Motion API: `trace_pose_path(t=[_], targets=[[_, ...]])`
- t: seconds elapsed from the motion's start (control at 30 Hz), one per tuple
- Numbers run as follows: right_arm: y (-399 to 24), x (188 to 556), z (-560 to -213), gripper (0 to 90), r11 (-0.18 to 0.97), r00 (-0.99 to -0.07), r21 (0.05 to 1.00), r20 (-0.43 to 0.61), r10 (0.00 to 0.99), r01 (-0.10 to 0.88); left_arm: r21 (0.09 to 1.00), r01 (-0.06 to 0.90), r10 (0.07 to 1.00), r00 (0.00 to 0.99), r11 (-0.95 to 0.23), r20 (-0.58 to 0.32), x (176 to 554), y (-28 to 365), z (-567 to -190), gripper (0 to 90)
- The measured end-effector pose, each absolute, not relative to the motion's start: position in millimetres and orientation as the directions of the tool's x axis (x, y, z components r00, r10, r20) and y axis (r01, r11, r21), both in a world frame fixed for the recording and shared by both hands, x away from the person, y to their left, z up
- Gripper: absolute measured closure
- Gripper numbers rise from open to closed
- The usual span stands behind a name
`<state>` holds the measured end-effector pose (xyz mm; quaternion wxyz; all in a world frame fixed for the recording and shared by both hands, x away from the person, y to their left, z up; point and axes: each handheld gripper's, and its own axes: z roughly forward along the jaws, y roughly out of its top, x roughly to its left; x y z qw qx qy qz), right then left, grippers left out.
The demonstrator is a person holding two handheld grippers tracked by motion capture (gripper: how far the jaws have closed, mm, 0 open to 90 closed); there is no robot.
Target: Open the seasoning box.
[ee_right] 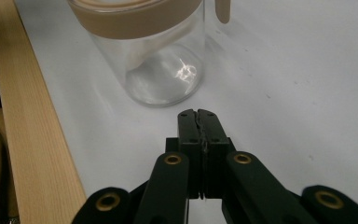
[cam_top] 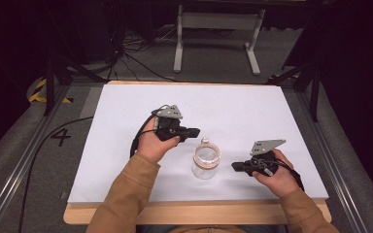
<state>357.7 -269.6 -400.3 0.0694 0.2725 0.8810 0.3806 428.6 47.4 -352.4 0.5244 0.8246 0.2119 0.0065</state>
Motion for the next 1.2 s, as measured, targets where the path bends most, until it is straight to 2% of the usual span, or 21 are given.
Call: trace_pose_path(t=[0.37, 0.7, 1.2], targets=[[-273.1, 351.7, -400.2, 90.0, 0.555, -0.837, 0.710, 0.088, 0.540, 0.433, 0.871, 0.310, 0.360, 0.917, -0.381, -0.169, 427.3, 21.4, -363.9, 90.0], [-270.0, 351.2, -401.2, 90.0, 0.561, -0.843, 0.711, 0.086, 0.531, 0.425, 0.862, 0.328, 0.409, 0.898, -0.386, -0.159, 433.1, 23.8, -372.1, 90.0], [-258.2, 343.2, -394.5, 90.0, 0.568, -0.866, 0.725, 0.078, 0.494, 0.390, 0.870, 0.326, 0.398, 0.902, -0.370, -0.168, 435.9, 24.5, -375.3, 90.0]])
